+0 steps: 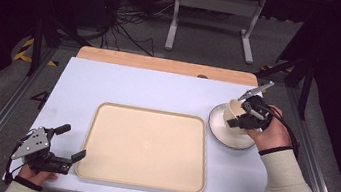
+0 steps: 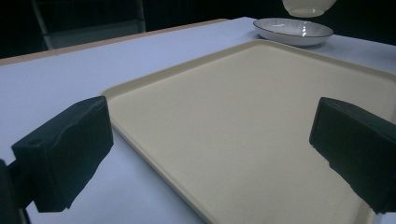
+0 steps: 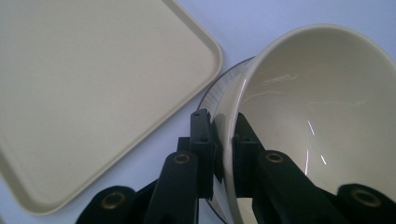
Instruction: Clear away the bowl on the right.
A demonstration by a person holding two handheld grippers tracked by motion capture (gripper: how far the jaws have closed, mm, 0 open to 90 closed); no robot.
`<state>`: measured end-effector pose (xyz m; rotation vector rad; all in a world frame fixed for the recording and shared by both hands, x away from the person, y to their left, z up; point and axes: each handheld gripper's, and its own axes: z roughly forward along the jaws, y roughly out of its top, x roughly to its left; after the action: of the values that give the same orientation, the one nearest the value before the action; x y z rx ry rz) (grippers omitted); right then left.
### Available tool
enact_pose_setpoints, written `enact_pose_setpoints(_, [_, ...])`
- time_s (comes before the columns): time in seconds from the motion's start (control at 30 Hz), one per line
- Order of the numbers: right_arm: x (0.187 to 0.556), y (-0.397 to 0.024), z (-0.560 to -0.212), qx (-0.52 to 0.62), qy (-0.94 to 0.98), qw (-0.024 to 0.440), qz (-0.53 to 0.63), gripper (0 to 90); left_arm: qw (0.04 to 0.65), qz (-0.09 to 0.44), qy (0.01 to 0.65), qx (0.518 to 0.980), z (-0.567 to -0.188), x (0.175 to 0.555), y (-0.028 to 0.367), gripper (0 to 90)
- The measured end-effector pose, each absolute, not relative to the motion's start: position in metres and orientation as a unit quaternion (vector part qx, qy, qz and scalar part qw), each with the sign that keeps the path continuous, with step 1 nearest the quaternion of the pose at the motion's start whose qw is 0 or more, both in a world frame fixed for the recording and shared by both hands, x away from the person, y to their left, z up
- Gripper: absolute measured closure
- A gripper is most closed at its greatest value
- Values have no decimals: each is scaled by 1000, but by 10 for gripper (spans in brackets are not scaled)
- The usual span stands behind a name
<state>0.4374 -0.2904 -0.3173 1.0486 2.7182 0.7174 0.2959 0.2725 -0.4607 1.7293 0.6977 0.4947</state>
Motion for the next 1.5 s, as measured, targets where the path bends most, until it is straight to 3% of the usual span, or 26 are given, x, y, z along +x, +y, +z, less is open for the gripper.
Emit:
enact_pose_setpoints(0.63, [418,-264,-294,312,918,32,241,832,570,210,297,737,-461,296,272,2])
enact_pose_setpoints(1.5, [390,-171,-286,195,950,-2,245,833,571,211,296,737,-461,295,272,2])
